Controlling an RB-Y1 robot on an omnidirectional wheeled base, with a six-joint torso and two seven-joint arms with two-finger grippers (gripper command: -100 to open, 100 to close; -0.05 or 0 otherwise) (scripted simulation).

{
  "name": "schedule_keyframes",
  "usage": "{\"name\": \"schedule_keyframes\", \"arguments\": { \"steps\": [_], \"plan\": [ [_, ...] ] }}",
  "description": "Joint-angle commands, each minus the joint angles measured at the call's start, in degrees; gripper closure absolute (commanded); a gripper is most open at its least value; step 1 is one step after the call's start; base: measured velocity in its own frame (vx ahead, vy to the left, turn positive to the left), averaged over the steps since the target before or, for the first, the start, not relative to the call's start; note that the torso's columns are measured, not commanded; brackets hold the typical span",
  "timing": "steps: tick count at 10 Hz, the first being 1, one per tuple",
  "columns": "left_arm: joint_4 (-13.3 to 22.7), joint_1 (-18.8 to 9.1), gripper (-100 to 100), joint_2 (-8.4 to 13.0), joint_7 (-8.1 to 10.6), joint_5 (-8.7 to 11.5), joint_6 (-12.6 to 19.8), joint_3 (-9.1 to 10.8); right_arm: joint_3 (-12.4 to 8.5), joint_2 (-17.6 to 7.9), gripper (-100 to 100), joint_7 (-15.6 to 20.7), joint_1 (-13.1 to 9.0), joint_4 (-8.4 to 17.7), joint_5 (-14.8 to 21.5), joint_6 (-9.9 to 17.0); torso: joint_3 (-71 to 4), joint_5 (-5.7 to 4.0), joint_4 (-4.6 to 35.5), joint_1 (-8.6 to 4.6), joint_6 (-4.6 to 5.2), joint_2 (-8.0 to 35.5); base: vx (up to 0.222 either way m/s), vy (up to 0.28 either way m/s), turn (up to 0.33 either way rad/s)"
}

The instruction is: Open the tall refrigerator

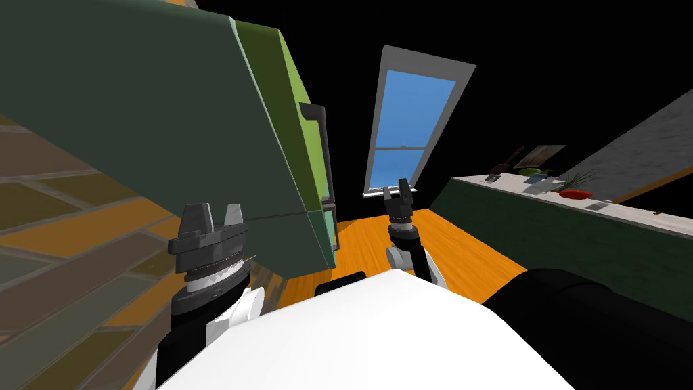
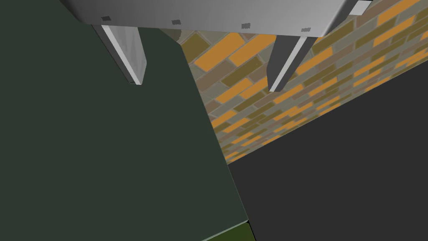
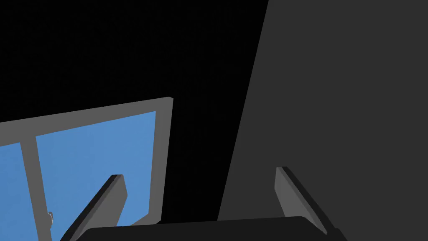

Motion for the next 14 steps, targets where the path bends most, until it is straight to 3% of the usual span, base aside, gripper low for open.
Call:
{"name": "schedule_keyframes", "arguments": {
  "steps": [1, 9, 10, 11, 14],
  "plan": [
    [0.0, 0.0, 0, 0.0, 0.00, 0.0, 0.0, 0.00, 0.0, 0.0, 0, 0.0, 0.0, 0.0, 0.0, 0.0, -4.7, 0.00, 2.3, 0.00, 0.00, 2.3, 0.000, 0.000, 0.000],
    [0.0, 0.0, 0, 0.0, 0.00, 0.0, 0.0, 0.00, 0.0, 0.0, 0, 0.0, 0.0, 0.0, 0.0, 0.0, -70.7, 0.00, 35.4, 0.00, 0.00, 35.4, 0.000, 0.000, 0.000],
    [-0.2, -0.1, -100, 2.0, 0.18, 0.3, 1.2, 0.05, 0.0, 0.0, 0, 0.0, 0.0, 0.0, 0.0, 0.0, -79.2, 0.00, 39.6, 0.00, 0.00, 39.6, 0.018, -0.019, 0.016],
    [-0.3, -0.2, -100, 2.8, 0.30, 0.5, 2.0, 0.08, 0.0, 0.0, 0, 0.0, 0.0, 0.0, 0.0, 0.0, -83.2, -0.01, 41.5, -0.05, 0.00, 41.5, 0.025, -0.036, 0.024],
    [-0.8, -0.9, -100, 4.9, 0.96, 1.7, 6.6, 0.25, 0.0, 0.0, 0, 0.0, 0.0, 0.0, 0.0, 0.0, -84.6, -0.03, 42.2, -0.09, 0.00, 42.2, 0.034, -0.069, 0.033]
  ]
}}
